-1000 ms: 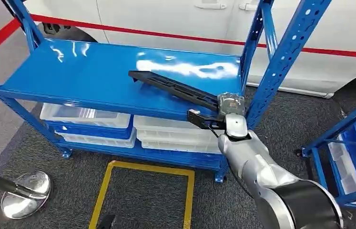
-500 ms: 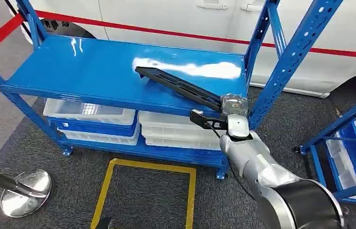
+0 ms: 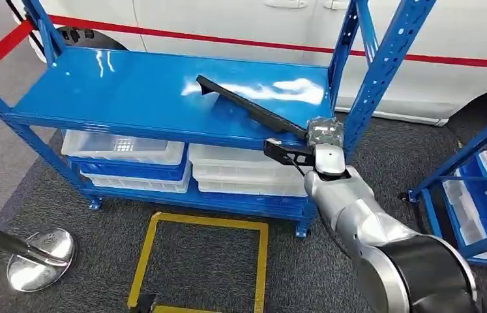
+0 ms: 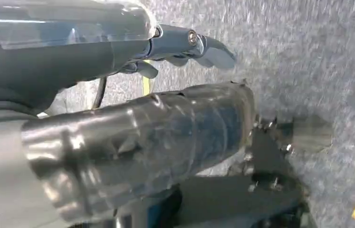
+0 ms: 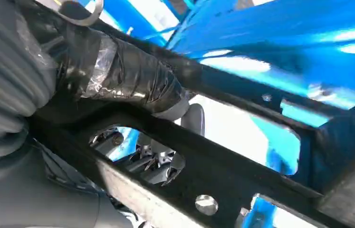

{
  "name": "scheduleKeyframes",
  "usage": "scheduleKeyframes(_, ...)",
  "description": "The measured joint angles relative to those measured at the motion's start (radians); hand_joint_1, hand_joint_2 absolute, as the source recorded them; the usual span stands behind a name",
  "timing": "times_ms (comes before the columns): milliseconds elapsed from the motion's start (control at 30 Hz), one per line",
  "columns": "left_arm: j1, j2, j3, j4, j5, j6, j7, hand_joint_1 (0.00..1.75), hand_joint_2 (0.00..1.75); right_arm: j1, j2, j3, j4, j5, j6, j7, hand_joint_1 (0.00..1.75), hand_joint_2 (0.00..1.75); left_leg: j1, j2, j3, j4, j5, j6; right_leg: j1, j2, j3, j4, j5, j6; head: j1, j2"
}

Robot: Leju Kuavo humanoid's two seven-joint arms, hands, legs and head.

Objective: Take the parts from the cabinet and place them on the table.

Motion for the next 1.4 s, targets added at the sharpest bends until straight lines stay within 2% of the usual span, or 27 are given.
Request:
scheduleKeyframes(33,0.0,0.0,0.0,0.0,0.001,0.0,-0.001,0.0,0.0,-0.007,-0.002,0.0,0.0,0.0,0.003,-0.001,1.75,1.75,-0.001,-0.002,-0.014,0.032,-0.037,-0.006,-0.001,0.002,-0.006,-0.004,0.008,-0.009,-0.001,0.0)
scheduleKeyframes(133,0.001,0.001,0.001,0.0,0.002,-0.001,-0.002,0.0,0.0,-0.021,-0.006,0.0,0.0,0.0,0.005,-0.001,1.75,1.75,0.003,-0.002,-0.087,0.248,-0.158,-0.017,0.001,0.001,-0.034,0.0,0.025,-0.016,-0.001,0.0)
scheduleKeyframes(167,0.001,0.001,0.002,0.0,0.002,-0.002,-0.002,0.0,0.0,-0.021,-0.008,0.0,0.0,0.0,0.005,-0.001,1.75,1.75,0.003,-0.002,-0.093,0.287,-0.167,-0.02,0.001,0.003,-0.043,0.002,0.03,-0.014,-0.001,0.0)
scheduleKeyframes(233,0.002,0.001,0.002,0.0,0.002,-0.002,-0.002,0.0,0.0,-0.021,-0.011,0.0,0.0,0.0,0.007,-0.001,1.75,1.75,0.007,-0.002,-0.041,0.221,-0.121,-0.022,0.001,0.005,-0.056,0.008,0.036,-0.01,-0.001,0.0)
scheduleKeyframes(300,0.0,0.001,0.002,0.0,0.002,-0.002,-0.002,0.0,0.0,-0.021,-0.012,0.0,0.0,0.0,0.008,-0.001,1.75,1.75,0.01,-0.002,0.07,0.041,-0.054,-0.02,0.0,0.008,-0.067,0.022,0.038,-0.006,-0.001,0.0)
scheduleKeyframes(333,-0.002,0.001,0.002,0.0,0.002,-0.002,-0.002,0.0,0.0,-0.022,-0.012,0.0,0.0,0.0,0.008,0.0,1.75,1.75,0.006,-0.005,0.101,0.001,-0.085,-0.014,0.003,0.008,-0.075,0.023,0.042,0.0,-0.001,0.0)
scheduleKeyframes(367,-0.003,0.001,0.002,0.0,0.002,-0.003,-0.003,0.0,0.0,-0.022,-0.013,0.0,0.0,0.0,0.008,0.002,1.75,1.75,0.0,-0.007,0.093,-0.003,-0.068,-0.004,0.003,0.009,-0.079,0.024,0.047,0.007,0.0,0.0)
scheduleKeyframes(467,-0.001,0.002,0.002,0.0,0.001,-0.003,-0.002,0.0,0.0,-0.022,-0.016,0.0,0.0,0.0,0.006,0.002,1.75,1.75,-0.002,-0.007,0.084,-0.011,-0.061,0.013,0.003,0.01,-0.08,0.019,0.061,0.028,0.0,0.0)
scheduleKeyframes(500,-0.001,0.002,0.002,0.0,0.0,-0.003,-0.002,0.0,0.0,-0.022,-0.019,0.0,0.0,0.0,0.006,0.002,1.75,1.75,0.009,-0.002,0.085,-0.022,-0.049,0.028,0.002,0.01,-0.086,0.025,0.051,0.032,0.0,0.0)
scheduleKeyframes(567,-0.003,0.002,0.002,0.0,-0.001,-0.003,-0.002,0.0,0.0,-0.023,-0.022,0.0,0.0,0.0,0.004,0.001,1.75,1.75,0.008,0.001,0.071,-0.025,-0.036,0.043,0.0,0.01,-0.119,0.108,-0.024,0.037,0.0,0.0)
scheduleKeyframes(633,-0.002,0.002,0.002,0.0,-0.001,-0.002,-0.001,0.0,0.0,-0.02,-0.024,0.0,0.0,0.0,0.003,0.001,1.75,1.75,0.007,0.003,0.058,-0.023,-0.027,0.043,-0.002,0.01,-0.178,0.264,-0.102,0.043,0.0,0.0)
scheduleKeyframes(667,-0.002,0.002,0.002,0.0,-0.001,-0.003,-0.001,0.0,0.0,-0.016,-0.024,0.0,0.0,0.0,0.003,0.0,1.75,1.75,0.008,0.003,0.05,-0.022,-0.022,0.043,-0.003,0.01,-0.194,0.317,-0.117,0.045,0.001,0.0)
scheduleKeyframes(733,-0.001,0.002,0.002,0.0,-0.001,-0.002,-0.001,0.0,0.0,-0.013,-0.026,0.0,0.001,0.0,0.003,0.0,1.75,1.75,0.009,0.003,0.042,-0.018,-0.017,0.038,-0.008,0.009,-0.156,0.27,-0.078,0.047,0.001,0.0)
scheduleKeyframes(800,-0.001,0.002,0.002,0.0,-0.001,-0.003,-0.001,0.0,0.0,-0.015,-0.026,0.0,0.0,0.0,0.003,0.0,1.75,1.75,0.01,0.003,0.037,-0.01,-0.016,0.033,-0.012,0.007,-0.047,0.089,-0.001,0.045,0.001,0.0)
scheduleKeyframes(833,-0.001,0.002,0.002,0.0,-0.002,-0.003,-0.001,0.0,0.0,-0.016,-0.026,0.0,0.0,0.0,0.003,0.001,1.75,1.75,0.01,0.003,0.032,-0.006,-0.016,0.027,-0.011,0.007,-0.024,0.04,-0.018,0.044,0.001,0.0)
scheduleKeyframes(867,-0.004,0.002,0.002,0.0,-0.001,-0.003,-0.001,0.0,0.0,-0.017,-0.025,0.0,0.0,0.0,0.003,0.001,1.75,1.75,0.004,0.002,0.024,0.004,-0.014,0.019,-0.002,0.01,-0.027,0.029,-0.01,0.039,0.0,0.0)
scheduleKeyframes(967,-0.004,0.002,0.002,0.0,-0.002,-0.003,-0.001,0.0,0.0,-0.014,-0.027,0.0,0.0,0.0,0.002,0.001,1.75,1.75,0.009,0.003,0.019,-0.01,0.003,-0.004,0.003,0.011,-0.038,0.034,0.0,0.021,0.0,0.0)
scheduleKeyframes(1000,-0.003,0.002,0.002,0.0,-0.002,-0.003,-0.001,0.0,0.0,-0.015,-0.027,0.0,0.0,0.0,0.003,0.001,1.75,1.75,0.01,0.002,0.016,-0.009,0.001,-0.009,-0.002,0.01,-0.039,0.025,0.009,0.008,0.0,0.0)
scheduleKeyframes(1067,-0.002,0.002,0.002,0.0,-0.001,-0.003,-0.001,0.0,0.0,-0.018,-0.027,0.002,0.0,0.0,0.008,0.003,1.75,1.75,0.011,0.001,-0.011,0.061,-0.069,-0.014,-0.003,0.01,-0.046,0.02,0.021,-0.01,0.0,0.0)
scheduleKeyframes(1133,-0.002,0.002,0.002,0.0,-0.001,-0.003,-0.001,0.0,0.0,-0.018,-0.028,0.003,0.0,0.0,0.015,0.003,1.75,1.75,0.01,0.001,-0.071,0.223,-0.156,-0.018,0.003,0.01,-0.06,0.021,0.03,-0.017,-0.001,0.0)
scheduleKeyframes(1167,-0.002,0.002,0.002,0.0,-0.001,-0.003,-0.001,0.0,0.0,-0.018,-0.028,0.004,0.0,0.0,0.019,0.002,1.75,1.75,0.01,0.001,-0.092,0.283,-0.179,-0.017,0.007,0.011,-0.067,0.021,0.035,-0.018,0.0,0.0)
scheduleKeyframes(1200,-0.001,0.002,0.002,0.0,-0.001,-0.003,-0.001,0.0,0.0,-0.017,-0.029,0.004,0.0,0.0,0.019,0.002,1.75,1.75,0.009,0.001,-0.093,0.301,-0.179,-0.015,0.01,0.012,-0.073,0.021,0.04,-0.019,-0.001,0.0)
scheduleKeyframes(1267,-0.001,0.002,0.003,0.0,0.0,-0.003,-0.002,0.0,0.0,-0.018,-0.031,0.004,0.0,0.0,0.019,0.002,1.75,1.75,0.003,-0.001,-0.019,0.194,-0.122,0.001,0.018,0.013,-0.081,0.022,0.048,-0.018,-0.001,0.0)
scheduleKeyframes(1300,-0.001,0.002,0.003,0.0,0.002,-0.003,-0.003,0.0,0.0,-0.021,-0.032,0.005,0.0,0.0,0.019,0.0,1.75,1.75,-0.002,-0.001,0.039,0.098,-0.085,0.015,0.022,0.013,-0.082,0.021,0.051,-0.018,-0.001,0.0)
scheduleKeyframes(1333,-0.003,0.003,0.003,0.0,0.004,-0.002,-0.005,0.0,0.0,-0.025,-0.033,0.005,0.0,0.0,0.02,-0.002,1.75,1.75,-0.01,-0.004,0.085,0.016,-0.07,0.034,0.02,0.012,-0.082,0.021,0.054,-0.018,0.0,0.0)
scheduleKeyframes(1367,-0.003,0.01,0.004,0.0,0.007,-0.002,-0.006,0.0,0.0,-0.034,-0.036,0.006,-0.001,0.0,0.023,-0.003,1.75,1.75,-0.012,-0.002,0.101,-0.007,-0.081,0.044,0.025,0.011,-0.087,0.021,0.059,-0.011,0.001,0.0)
scheduleKeyframes(1400,-0.004,0.01,0.006,0.0,0.009,0.0,-0.008,0.0,0.0,-0.041,-0.042,0.006,-0.001,0.0,0.026,-0.007,1.75,1.75,-0.017,-0.003,0.095,-0.012,-0.072,0.044,0.016,0.009,-0.092,0.021,0.065,-0.004,-0.002,0.0)
